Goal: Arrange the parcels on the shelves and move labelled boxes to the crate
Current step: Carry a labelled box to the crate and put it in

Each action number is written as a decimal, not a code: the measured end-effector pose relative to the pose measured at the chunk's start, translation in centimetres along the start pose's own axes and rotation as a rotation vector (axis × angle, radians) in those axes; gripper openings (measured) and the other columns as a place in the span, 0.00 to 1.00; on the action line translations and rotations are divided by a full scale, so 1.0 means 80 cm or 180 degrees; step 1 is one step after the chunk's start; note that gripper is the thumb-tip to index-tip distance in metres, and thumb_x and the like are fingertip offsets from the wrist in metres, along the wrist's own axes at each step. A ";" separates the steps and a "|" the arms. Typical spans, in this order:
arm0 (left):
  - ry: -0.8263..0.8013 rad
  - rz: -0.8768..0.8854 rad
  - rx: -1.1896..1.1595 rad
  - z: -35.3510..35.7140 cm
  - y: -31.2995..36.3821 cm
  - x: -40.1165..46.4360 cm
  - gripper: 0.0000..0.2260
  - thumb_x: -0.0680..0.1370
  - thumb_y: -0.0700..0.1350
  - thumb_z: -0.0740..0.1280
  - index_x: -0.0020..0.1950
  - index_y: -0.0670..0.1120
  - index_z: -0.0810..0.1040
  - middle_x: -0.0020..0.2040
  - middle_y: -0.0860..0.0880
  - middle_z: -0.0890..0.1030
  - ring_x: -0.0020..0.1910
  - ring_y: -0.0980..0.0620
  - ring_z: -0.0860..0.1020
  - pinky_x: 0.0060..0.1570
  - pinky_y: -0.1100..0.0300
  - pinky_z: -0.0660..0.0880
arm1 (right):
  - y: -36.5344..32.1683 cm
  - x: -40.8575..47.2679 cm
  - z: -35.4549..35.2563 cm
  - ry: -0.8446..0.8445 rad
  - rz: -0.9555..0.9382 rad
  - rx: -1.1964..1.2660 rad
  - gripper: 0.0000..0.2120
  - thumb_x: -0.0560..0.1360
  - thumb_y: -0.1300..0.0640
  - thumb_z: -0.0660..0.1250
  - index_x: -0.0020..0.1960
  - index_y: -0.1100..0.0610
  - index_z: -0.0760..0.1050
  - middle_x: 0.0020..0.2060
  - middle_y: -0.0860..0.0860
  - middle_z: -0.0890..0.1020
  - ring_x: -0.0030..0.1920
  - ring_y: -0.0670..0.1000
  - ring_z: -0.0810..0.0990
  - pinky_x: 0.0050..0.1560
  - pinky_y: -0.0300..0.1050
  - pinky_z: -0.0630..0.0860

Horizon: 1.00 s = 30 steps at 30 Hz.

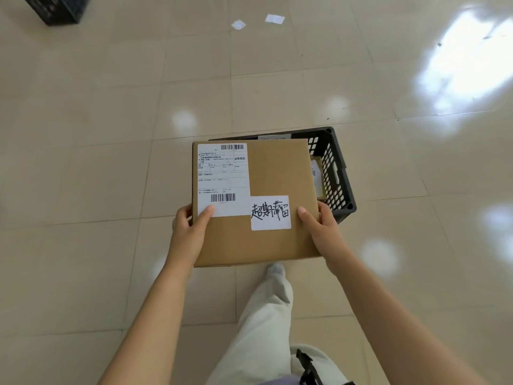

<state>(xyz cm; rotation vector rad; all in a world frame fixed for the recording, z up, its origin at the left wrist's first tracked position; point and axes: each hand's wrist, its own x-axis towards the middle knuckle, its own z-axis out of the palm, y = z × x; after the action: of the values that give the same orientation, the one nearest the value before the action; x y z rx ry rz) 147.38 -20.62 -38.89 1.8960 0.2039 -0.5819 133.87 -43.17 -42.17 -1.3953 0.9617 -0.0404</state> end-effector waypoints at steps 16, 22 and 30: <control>0.0007 -0.0624 0.0425 0.103 0.020 0.216 0.25 0.80 0.49 0.66 0.75 0.52 0.63 0.63 0.55 0.74 0.61 0.51 0.75 0.61 0.50 0.74 | -0.046 0.263 0.013 -0.0444 0.0676 -0.0443 0.28 0.78 0.45 0.65 0.74 0.50 0.60 0.63 0.50 0.75 0.59 0.52 0.77 0.61 0.53 0.76; 0.0203 -0.0935 0.0564 0.138 -0.030 0.289 0.23 0.82 0.49 0.63 0.75 0.50 0.59 0.61 0.52 0.72 0.58 0.51 0.73 0.51 0.54 0.70 | -0.005 0.353 0.038 -0.0618 0.0832 -0.0874 0.28 0.79 0.45 0.64 0.74 0.52 0.59 0.66 0.51 0.73 0.62 0.54 0.76 0.64 0.56 0.74; 0.0202 -0.0982 0.0954 0.161 -0.117 0.359 0.22 0.82 0.48 0.61 0.76 0.50 0.63 0.69 0.49 0.69 0.64 0.49 0.72 0.57 0.56 0.70 | 0.072 0.418 0.071 -0.0824 0.1305 -0.0967 0.28 0.80 0.52 0.64 0.76 0.55 0.57 0.67 0.52 0.71 0.61 0.52 0.73 0.62 0.49 0.71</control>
<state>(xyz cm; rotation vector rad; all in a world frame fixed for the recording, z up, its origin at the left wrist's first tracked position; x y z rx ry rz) 164.59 -32.37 -64.25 2.1927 0.4787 -0.7952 155.63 -55.63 -65.73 -1.4081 1.0453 0.6008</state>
